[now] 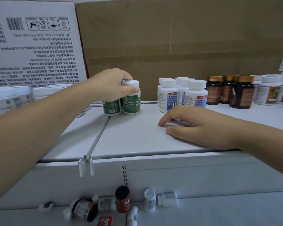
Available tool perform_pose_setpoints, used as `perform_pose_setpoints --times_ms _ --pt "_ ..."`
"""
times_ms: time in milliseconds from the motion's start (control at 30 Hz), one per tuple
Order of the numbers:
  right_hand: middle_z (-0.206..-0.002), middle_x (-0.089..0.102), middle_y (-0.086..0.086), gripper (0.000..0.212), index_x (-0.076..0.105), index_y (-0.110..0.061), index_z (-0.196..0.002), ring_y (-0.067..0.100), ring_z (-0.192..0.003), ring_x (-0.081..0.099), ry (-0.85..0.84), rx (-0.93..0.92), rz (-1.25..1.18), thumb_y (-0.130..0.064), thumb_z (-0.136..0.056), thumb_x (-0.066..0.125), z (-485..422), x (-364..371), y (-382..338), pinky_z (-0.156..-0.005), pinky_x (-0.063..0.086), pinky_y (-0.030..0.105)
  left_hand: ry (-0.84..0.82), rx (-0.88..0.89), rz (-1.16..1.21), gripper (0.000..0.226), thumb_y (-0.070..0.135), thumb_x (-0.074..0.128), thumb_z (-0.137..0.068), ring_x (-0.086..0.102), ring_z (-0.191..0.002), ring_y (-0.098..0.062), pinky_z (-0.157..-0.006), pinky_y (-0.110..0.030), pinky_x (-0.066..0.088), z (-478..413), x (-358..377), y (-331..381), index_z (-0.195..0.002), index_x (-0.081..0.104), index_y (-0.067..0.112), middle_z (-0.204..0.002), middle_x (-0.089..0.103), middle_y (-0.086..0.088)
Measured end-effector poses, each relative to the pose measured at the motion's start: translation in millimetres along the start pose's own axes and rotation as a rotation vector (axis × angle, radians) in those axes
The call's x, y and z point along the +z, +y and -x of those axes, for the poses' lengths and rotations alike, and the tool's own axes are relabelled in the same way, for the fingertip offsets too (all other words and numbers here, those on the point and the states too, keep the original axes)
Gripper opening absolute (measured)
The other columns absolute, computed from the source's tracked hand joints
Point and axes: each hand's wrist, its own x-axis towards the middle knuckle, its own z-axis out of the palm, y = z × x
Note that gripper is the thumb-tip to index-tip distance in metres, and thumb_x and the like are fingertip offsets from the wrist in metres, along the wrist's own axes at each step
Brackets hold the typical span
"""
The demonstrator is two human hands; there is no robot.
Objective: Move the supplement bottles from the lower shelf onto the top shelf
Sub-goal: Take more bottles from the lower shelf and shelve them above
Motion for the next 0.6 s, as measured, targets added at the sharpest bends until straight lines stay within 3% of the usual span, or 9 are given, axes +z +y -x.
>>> perform_pose_setpoints --times_ms 100,200,267,367,433,600 --pt "-0.117 0.053 -0.033 0.025 0.06 -0.041 -0.115 -0.012 -0.111 0.046 0.004 0.009 -0.022 -0.043 -0.093 0.05 -0.4 -0.1 0.8 -0.096 0.035 0.009 0.013 -0.01 -0.016 0.029 0.052 0.056 -0.095 0.059 -0.081 -0.012 -0.062 -0.03 0.04 2.8 -0.1 -0.2 -0.103 0.065 0.025 -0.097 0.068 0.005" --pt "-0.117 0.055 -0.031 0.023 0.061 -0.04 -0.115 -0.009 -0.112 0.048 0.0 0.017 -0.039 -0.042 -0.094 0.051 0.0 -0.5 0.3 -0.098 0.037 0.014 0.04 -0.02 -0.063 0.048 0.051 0.054 -0.096 0.056 -0.12 -0.022 -0.096 -0.037 0.046 5.4 2.1 -0.7 -0.137 0.052 0.027 -0.135 0.06 0.003" --pt "-0.118 0.055 -0.03 0.024 0.061 -0.039 -0.116 -0.008 -0.112 0.048 0.002 0.014 -0.035 -0.04 -0.094 0.052 0.8 -0.7 -0.7 -0.1 0.038 0.015 0.041 -0.024 -0.098 0.055 0.052 0.051 -0.097 0.05 -0.129 -0.024 -0.105 -0.04 0.042 9.6 1.1 1.5 -0.145 0.044 0.027 -0.144 0.054 0.002" --pt "-0.116 0.059 -0.025 0.023 0.064 -0.037 -0.114 -0.004 -0.11 0.053 0.031 0.029 -0.021 -0.038 -0.094 0.053 2.0 -0.3 -3.6 -0.098 0.043 0.02 0.032 -0.034 -0.145 0.058 0.054 0.049 -0.097 0.047 -0.132 -0.026 -0.108 -0.044 0.039 24.2 -5.3 9.9 -0.147 0.041 0.025 -0.147 0.05 0.002" --pt "-0.116 0.062 -0.022 0.021 0.065 -0.035 -0.111 -0.001 -0.106 0.055 0.062 0.033 0.022 -0.038 -0.093 0.054 3.6 -2.0 -4.9 -0.091 0.045 0.02 0.027 -0.046 -0.181 0.053 0.052 0.051 -0.096 0.051 -0.124 -0.028 -0.103 -0.045 0.041 40.9 -11.0 16.5 -0.142 0.043 0.026 -0.138 0.052 -0.001" --pt "-0.123 0.059 -0.013 0.032 0.063 -0.032 -0.12 0.004 -0.096 0.046 0.166 0.012 0.228 -0.039 -0.089 0.061 31.1 -19.2 -11.4 -0.079 0.036 0.024 -0.017 -0.094 -0.266 0.05 0.046 0.054 -0.094 0.051 -0.12 -0.028 -0.099 -0.044 0.044 99.2 -31.3 27.9 -0.139 0.047 0.025 -0.136 0.051 -0.003"
